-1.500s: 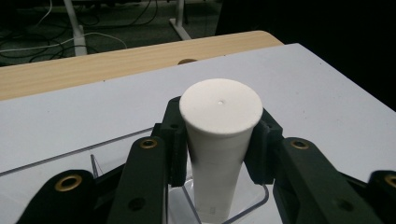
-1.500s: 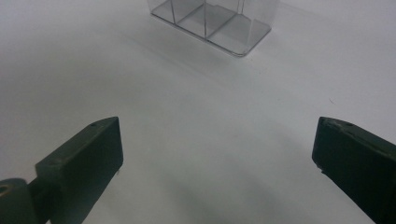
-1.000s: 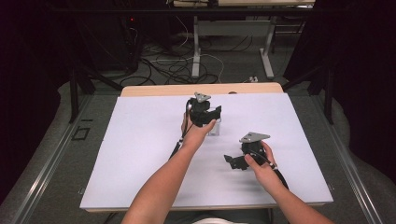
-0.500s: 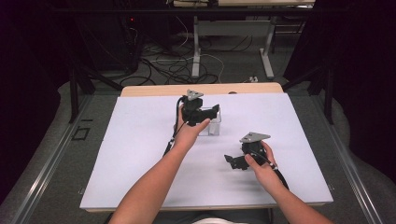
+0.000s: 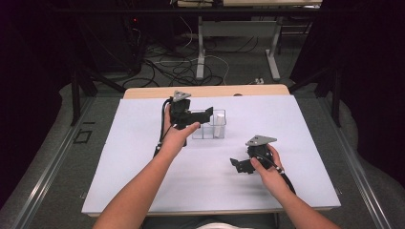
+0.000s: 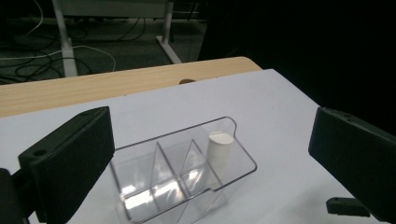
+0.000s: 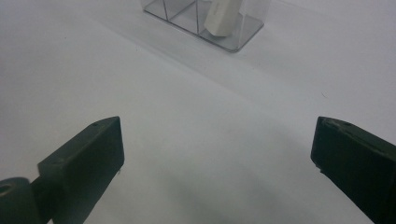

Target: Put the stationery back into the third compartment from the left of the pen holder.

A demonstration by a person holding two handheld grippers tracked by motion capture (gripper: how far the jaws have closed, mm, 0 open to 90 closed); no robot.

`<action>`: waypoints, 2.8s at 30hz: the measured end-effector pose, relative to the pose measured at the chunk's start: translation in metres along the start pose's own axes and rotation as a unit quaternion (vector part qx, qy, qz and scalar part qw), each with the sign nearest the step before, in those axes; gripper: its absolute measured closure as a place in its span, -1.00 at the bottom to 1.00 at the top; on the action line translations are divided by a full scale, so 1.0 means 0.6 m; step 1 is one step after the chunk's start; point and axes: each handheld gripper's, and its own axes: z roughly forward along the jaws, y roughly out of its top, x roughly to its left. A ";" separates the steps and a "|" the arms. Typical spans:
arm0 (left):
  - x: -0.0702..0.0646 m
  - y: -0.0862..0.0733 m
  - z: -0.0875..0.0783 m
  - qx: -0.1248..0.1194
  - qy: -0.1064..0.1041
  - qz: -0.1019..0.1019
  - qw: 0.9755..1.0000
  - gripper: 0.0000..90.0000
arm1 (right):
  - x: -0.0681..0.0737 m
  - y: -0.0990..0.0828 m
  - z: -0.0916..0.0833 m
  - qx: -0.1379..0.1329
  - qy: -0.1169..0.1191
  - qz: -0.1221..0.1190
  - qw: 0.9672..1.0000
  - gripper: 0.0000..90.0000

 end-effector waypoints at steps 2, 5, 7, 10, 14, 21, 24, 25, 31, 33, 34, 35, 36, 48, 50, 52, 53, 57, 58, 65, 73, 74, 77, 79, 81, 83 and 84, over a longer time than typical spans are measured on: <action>0.007 -0.001 -0.010 0.002 0.009 0.006 1.000 -0.99 | 0.000 0.000 0.000 0.000 -0.002 0.000 1.000 -0.95; 0.016 -0.003 -0.026 0.003 0.018 0.006 1.000 -0.99 | -0.001 0.000 -0.001 0.000 -0.003 0.000 1.000 -0.95; 0.022 -0.004 -0.037 0.001 0.016 0.006 1.000 -0.99 | -0.003 0.000 -0.002 0.002 -0.007 -0.003 1.000 -0.95; 0.030 -0.006 -0.052 0.000 0.018 0.016 1.000 -0.99 | -0.004 0.000 -0.003 -0.002 -0.012 0.002 1.000 -0.95; 0.041 -0.010 -0.071 -0.003 0.025 0.025 0.999 -0.99 | -0.007 0.000 -0.004 -0.004 -0.013 0.000 1.000 -0.95; 0.066 -0.019 -0.104 -0.009 0.030 0.004 1.000 -0.99 | -0.013 -0.001 -0.009 -0.005 -0.017 0.011 1.000 -0.95; 0.077 -0.027 -0.118 0.000 0.029 -0.003 1.000 -0.99 | -0.015 -0.001 -0.011 -0.006 -0.018 0.014 1.000 -0.95; 0.081 -0.031 -0.124 -0.002 0.029 -0.007 1.000 -0.99 | -0.016 -0.001 -0.012 -0.004 -0.020 0.013 1.000 -0.95; 0.107 -0.052 -0.152 -0.017 0.047 -0.016 0.999 -0.98 | -0.025 -0.001 -0.016 -0.012 -0.027 0.020 0.999 -0.95; 0.116 -0.058 -0.160 -0.017 0.054 -0.011 0.998 -0.98 | -0.027 0.000 -0.018 -0.014 -0.027 0.026 0.999 -0.95; 0.121 -0.062 -0.165 -0.016 0.059 -0.010 0.998 -0.98 | -0.029 0.000 -0.019 -0.014 -0.029 0.028 0.999 -0.95; 0.128 -0.067 -0.171 -0.017 0.062 -0.010 0.998 -0.98 | -0.030 0.000 -0.020 -0.015 -0.030 0.031 0.999 -0.95; 0.133 -0.071 -0.176 -0.017 0.066 -0.011 0.998 -0.98 | -0.033 0.000 -0.021 -0.016 -0.032 0.030 0.999 -0.95; 0.190 -0.144 -0.206 0.005 0.113 -0.039 0.993 -0.95 | -0.046 -0.001 -0.028 -0.021 -0.041 0.043 0.998 -0.94; 0.198 -0.154 -0.209 0.006 0.119 -0.049 0.992 -0.95 | -0.047 -0.001 -0.029 -0.020 -0.043 0.045 0.998 -0.94; 0.208 -0.167 -0.212 0.004 0.127 -0.061 0.990 -0.95 | -0.050 -0.002 -0.028 -0.021 -0.046 0.041 0.998 -0.94; 0.212 -0.171 -0.213 0.005 0.130 -0.065 0.989 -0.95 | -0.050 -0.002 -0.028 -0.020 -0.045 0.045 0.998 -0.94; 0.227 -0.187 -0.216 0.003 0.140 -0.084 0.987 -0.94 | -0.052 -0.003 -0.029 -0.019 -0.047 0.045 0.998 -0.94; 0.230 -0.190 -0.216 0.003 0.143 -0.089 0.986 -0.94 | -0.052 -0.003 -0.029 -0.018 -0.044 0.046 0.998 -0.94; 0.245 -0.206 -0.219 0.006 0.154 -0.099 0.983 -0.93 | -0.057 -0.005 -0.028 -0.018 -0.048 0.046 0.998 -0.94; 0.252 -0.225 -0.210 0.030 0.165 -0.087 0.982 -0.93 | -0.061 -0.007 -0.027 -0.014 -0.057 0.041 0.997 -0.93; 0.253 -0.227 -0.209 0.033 0.164 -0.087 0.982 -0.93 | -0.061 -0.007 -0.026 -0.014 -0.057 0.039 0.998 -0.93; 0.256 -0.232 -0.205 0.041 0.166 -0.089 0.981 -0.93 | -0.059 -0.007 -0.026 -0.012 -0.057 0.040 0.998 -0.93; 0.256 -0.235 -0.202 0.043 0.167 -0.090 0.981 -0.91 | -0.060 -0.008 -0.025 -0.012 -0.058 0.037 0.998 -0.93; 0.257 -0.236 -0.200 0.050 0.168 -0.088 0.981 -0.91 | -0.062 -0.008 -0.025 -0.012 -0.057 0.037 0.998 -0.93; 0.256 -0.238 -0.197 0.052 0.167 -0.087 0.981 -0.91 | -0.062 -0.008 -0.025 -0.011 -0.056 0.039 0.998 -0.93; 0.256 -0.238 -0.196 0.056 0.168 -0.085 0.981 -0.91 | -0.062 -0.008 -0.025 -0.010 -0.056 0.041 0.998 -0.93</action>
